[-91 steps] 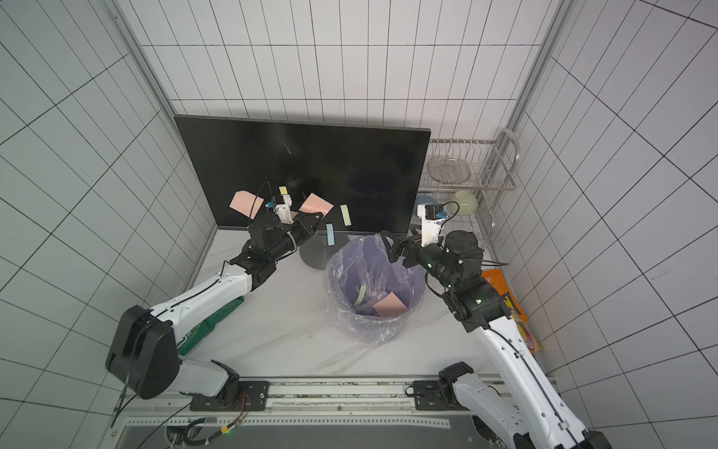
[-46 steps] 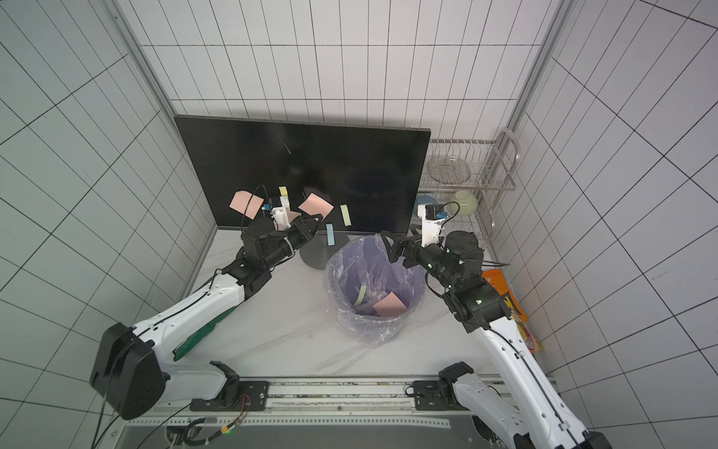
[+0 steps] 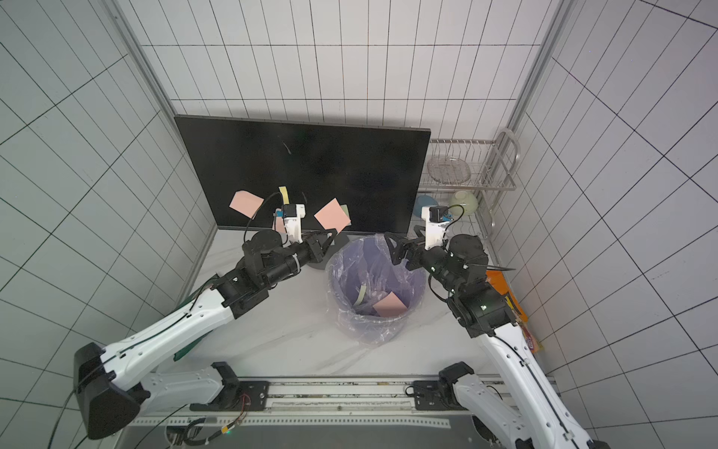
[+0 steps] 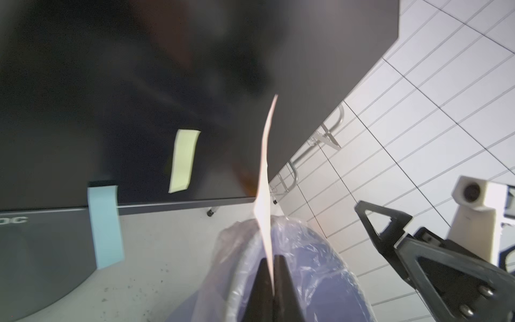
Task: Remove the sticky note from the monitor
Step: Tear off the sticky note from the monitor, then place the sticky note in the trash bin, then tear off the sticky note from the monitor.
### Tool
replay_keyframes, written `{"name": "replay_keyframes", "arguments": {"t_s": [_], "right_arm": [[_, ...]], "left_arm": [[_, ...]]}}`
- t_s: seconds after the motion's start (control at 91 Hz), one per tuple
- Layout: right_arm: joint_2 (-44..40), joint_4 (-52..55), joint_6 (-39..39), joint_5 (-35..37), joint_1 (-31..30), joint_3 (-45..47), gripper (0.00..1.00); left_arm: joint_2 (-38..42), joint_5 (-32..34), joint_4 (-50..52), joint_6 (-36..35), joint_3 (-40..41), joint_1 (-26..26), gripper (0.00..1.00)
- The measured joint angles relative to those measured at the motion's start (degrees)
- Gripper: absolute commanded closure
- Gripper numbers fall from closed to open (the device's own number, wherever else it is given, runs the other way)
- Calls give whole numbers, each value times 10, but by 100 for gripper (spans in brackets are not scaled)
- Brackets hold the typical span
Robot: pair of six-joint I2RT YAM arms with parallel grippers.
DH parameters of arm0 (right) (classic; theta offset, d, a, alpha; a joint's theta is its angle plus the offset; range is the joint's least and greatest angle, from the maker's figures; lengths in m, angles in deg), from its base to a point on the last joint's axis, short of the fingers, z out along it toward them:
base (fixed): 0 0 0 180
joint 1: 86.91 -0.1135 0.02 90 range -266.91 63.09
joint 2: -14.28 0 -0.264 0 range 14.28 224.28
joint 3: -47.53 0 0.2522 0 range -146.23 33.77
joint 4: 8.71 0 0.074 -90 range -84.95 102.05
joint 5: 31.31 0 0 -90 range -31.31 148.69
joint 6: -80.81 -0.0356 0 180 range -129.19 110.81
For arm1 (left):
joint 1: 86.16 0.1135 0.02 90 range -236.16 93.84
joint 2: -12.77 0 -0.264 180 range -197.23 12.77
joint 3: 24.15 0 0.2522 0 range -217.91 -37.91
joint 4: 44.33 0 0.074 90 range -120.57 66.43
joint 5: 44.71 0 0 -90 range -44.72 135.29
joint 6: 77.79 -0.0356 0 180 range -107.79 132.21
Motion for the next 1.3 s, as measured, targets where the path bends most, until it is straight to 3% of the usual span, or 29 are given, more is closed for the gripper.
{"name": "replay_keyframes", "arguments": {"t_s": [0.198, 0.407, 0.495, 0.671, 0.814, 1.0, 1.297], "right_arm": [[-18, 31, 22, 37, 0, -9, 1], [-32, 55, 43, 71, 0, -22, 1], [-39, 64, 49, 82, 0, -26, 1], [-50, 70, 54, 88, 0, -30, 1], [-43, 71, 56, 85, 0, -38, 1], [-23, 70, 55, 71, 0, -38, 1], [0, 52, 37, 35, 0, -38, 1]], "left_arm": [[-11, 66, 83, -108, -68, -115, 100], [-71, 129, 137, -188, -104, -193, 100], [-90, 153, 158, -212, -104, -210, 90], [-100, 163, 180, -239, -109, -214, 56], [-100, 157, 181, -247, -122, -213, 42], [-74, 102, 198, -240, -125, -174, 28], [32, -30, 206, -197, -111, 45, 13]]}}
